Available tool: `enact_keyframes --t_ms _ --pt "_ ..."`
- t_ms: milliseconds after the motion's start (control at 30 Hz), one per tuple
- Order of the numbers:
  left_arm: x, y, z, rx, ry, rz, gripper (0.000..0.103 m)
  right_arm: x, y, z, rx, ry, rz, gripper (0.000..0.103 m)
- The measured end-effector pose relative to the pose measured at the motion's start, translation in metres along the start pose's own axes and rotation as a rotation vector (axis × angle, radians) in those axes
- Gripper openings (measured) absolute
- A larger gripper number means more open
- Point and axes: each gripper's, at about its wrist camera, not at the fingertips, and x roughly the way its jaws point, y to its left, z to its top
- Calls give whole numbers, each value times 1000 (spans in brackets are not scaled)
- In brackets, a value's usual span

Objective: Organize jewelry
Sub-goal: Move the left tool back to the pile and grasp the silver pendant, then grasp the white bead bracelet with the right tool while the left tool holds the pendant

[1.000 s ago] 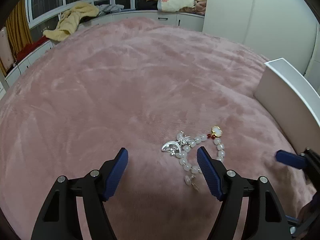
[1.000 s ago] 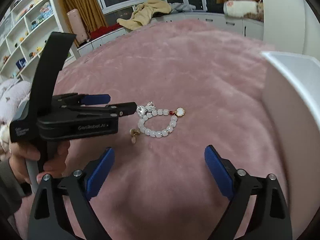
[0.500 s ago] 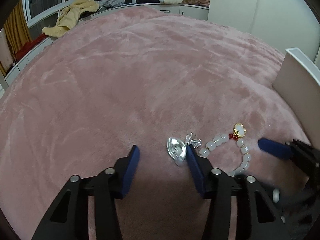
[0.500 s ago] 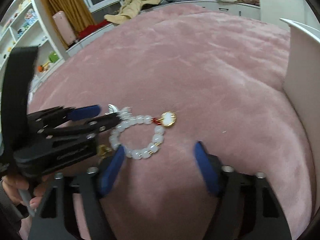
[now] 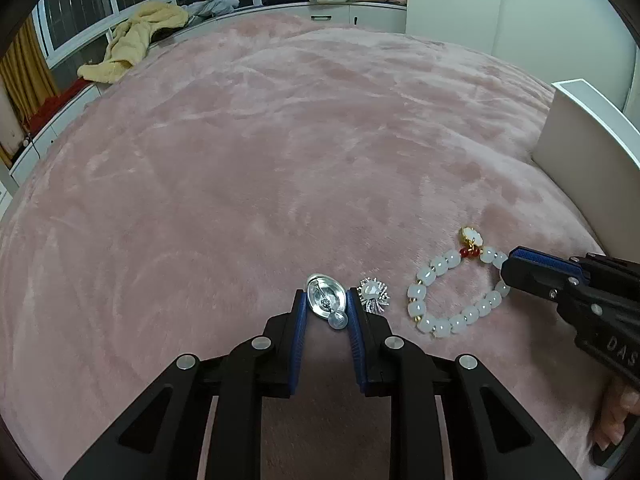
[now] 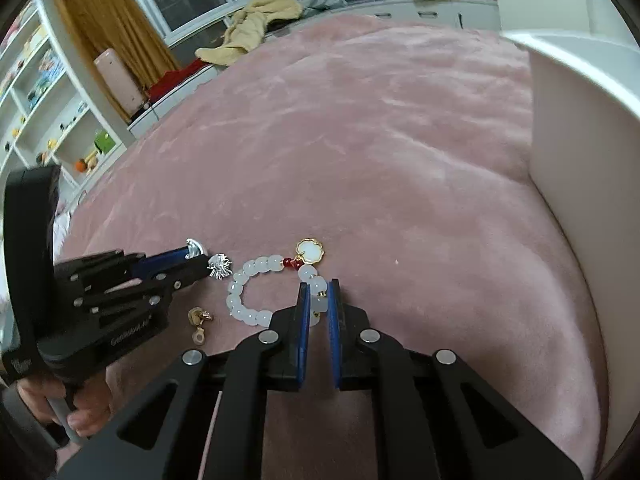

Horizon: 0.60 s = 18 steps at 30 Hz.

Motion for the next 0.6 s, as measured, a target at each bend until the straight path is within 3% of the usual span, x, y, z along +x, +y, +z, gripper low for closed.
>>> enact_keyframes --t_ms 200,333,400,600 --pt "-17 3 -5 -4 -5 7 25 3 -2 -4 9 3 7 9" --pt "-31 7 -9 -2 -15 12 25 -15 1 2 7 -52 42 9" --pt "-36 8 -10 -2 -19 13 25 -25 2 6 8 -83 58 1" --pt "-44 6 -10 -4 -28 10 25 -45 6 11 2 -117 62 2"
